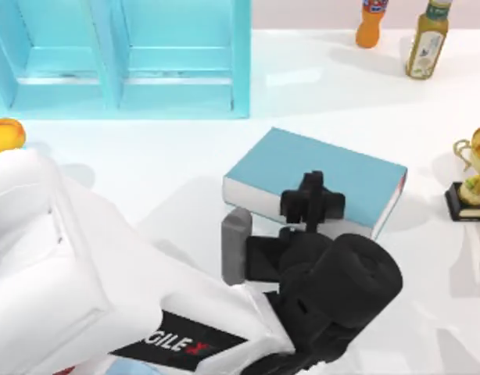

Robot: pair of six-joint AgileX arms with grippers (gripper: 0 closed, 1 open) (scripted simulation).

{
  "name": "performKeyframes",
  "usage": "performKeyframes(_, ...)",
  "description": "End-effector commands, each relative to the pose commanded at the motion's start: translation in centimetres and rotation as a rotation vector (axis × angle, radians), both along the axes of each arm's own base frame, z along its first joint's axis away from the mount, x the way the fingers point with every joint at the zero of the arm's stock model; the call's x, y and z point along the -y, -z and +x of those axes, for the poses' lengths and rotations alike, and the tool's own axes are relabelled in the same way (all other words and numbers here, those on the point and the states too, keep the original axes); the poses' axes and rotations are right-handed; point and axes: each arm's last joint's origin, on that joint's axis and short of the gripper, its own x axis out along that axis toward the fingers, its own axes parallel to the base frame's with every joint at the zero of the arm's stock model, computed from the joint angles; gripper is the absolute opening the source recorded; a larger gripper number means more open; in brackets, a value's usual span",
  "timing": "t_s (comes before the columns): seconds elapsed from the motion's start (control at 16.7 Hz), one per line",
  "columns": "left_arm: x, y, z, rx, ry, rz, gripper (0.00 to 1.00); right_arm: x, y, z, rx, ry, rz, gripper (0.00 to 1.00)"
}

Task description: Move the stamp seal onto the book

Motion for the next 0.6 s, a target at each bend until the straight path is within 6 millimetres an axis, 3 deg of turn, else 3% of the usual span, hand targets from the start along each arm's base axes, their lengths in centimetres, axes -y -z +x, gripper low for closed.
performKeyframes(0.36,-0.05,1.03,-0.01,0.000,0.001,0.001,0.00,0.00,0.00,0.00,0.000,0.000,0.000,1.00)
performKeyframes(0.6,-0.05,1.03,-0.01,0.000,0.001,0.001,0.30,0.00,0.00,0.00,0.000,0.000,0.000,1.00)
